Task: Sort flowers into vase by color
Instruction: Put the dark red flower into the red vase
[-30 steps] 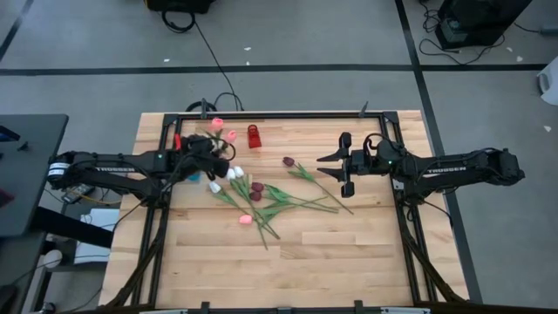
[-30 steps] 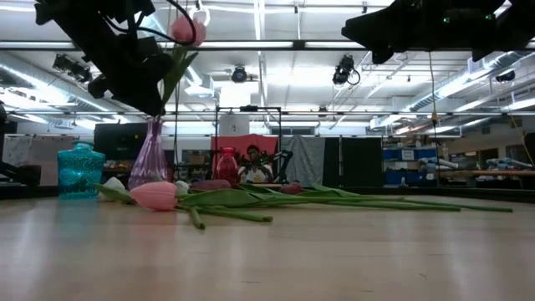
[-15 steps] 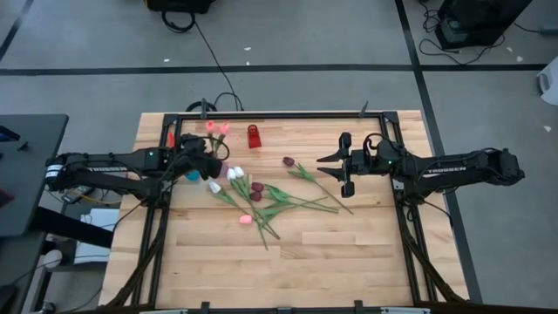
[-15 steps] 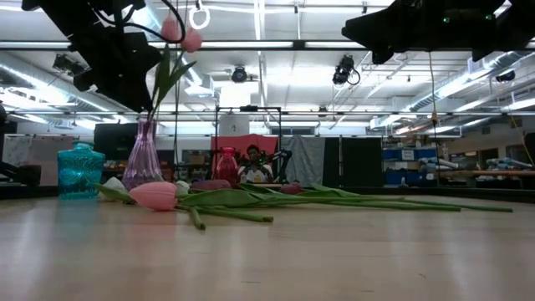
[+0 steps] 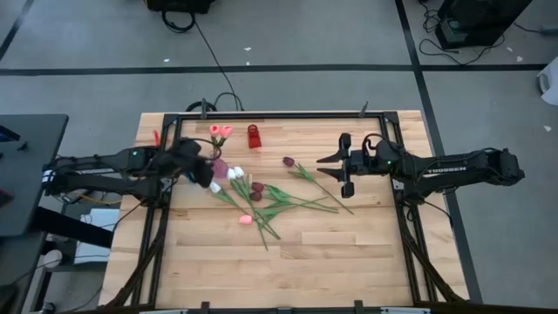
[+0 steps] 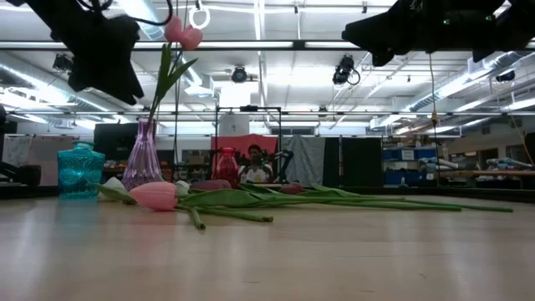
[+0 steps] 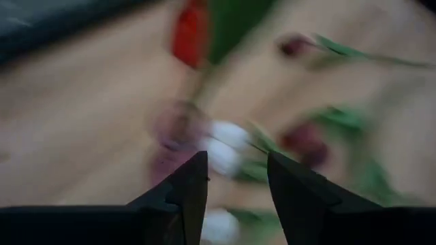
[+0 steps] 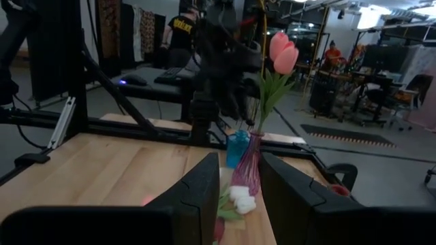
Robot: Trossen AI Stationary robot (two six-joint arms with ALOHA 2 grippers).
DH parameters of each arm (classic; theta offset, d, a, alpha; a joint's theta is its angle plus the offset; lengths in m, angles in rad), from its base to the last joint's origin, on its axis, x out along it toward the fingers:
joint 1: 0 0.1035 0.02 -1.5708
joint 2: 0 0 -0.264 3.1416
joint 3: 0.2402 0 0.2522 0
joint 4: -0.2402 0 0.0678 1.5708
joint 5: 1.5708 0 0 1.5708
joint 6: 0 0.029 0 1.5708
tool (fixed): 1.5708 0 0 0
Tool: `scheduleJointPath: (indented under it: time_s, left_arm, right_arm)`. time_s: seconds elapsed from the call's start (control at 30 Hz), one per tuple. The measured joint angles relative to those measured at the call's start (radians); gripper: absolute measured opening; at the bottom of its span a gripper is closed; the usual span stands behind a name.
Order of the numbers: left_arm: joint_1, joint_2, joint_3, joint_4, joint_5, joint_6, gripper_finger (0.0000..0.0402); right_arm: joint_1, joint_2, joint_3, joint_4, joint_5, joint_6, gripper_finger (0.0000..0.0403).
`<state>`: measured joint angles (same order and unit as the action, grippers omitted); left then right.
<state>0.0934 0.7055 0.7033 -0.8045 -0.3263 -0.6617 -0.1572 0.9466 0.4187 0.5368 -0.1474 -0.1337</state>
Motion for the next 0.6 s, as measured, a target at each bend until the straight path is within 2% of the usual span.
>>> scheduleJointPath:
  time_s: [0.13,0.23,0.4,0.6]
  left_arm:
    - [-0.076,-0.005,-0.001,0.063,0.167,0.003,0.0159]
    - [-0.16,0.009,-0.02,0.213,0.211,0.019,0.0159]
    - [-0.293,0.056,-0.085,0.41,0.176,0.107,0.0159]
    - [-0.364,0.103,-0.141,0.56,0.057,0.316,0.0159]
  right_arm:
    - [-0.008,0.0,0.0,-0.039,-0.001,0.0,0.0116]
    - [-0.011,0.0,0.0,-0.078,-0.016,0.0,0.0116]
    - [-0.005,0.005,0.0,-0.167,-0.028,0.024,0.0116]
    - [0.007,0.15,0.012,-0.227,0.127,0.155,0.0116]
